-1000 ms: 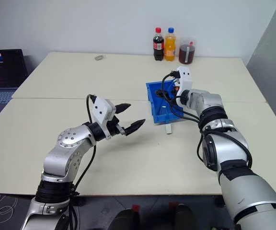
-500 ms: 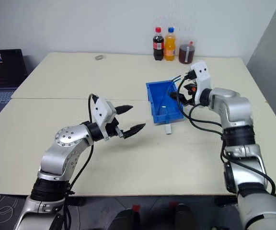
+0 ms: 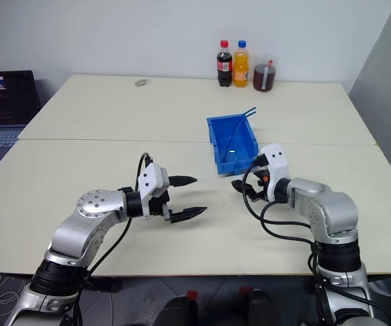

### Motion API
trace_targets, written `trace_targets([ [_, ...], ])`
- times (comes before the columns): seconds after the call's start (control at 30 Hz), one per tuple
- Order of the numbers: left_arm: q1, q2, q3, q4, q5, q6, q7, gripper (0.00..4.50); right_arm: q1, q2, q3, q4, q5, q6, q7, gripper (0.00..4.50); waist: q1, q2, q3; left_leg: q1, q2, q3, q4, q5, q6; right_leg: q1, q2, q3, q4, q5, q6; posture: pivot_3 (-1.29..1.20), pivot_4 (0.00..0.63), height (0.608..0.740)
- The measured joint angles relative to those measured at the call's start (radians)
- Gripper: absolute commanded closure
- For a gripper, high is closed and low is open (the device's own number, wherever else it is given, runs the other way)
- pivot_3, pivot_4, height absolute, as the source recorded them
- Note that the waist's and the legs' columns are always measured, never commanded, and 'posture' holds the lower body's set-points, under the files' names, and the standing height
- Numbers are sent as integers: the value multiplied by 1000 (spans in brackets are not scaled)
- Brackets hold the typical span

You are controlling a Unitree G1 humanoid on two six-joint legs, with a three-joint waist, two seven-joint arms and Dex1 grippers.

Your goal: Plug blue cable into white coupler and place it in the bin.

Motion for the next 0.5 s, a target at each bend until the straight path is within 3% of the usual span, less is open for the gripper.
trace_targets([
  [0.5,21,-4,-4,2,6,-10,20,0,-26,136,15,174,-31,-101,-114,17,-1,0,0,0,0,0,0,0,0,0,0,0,0,0,0,0,150,740],
])
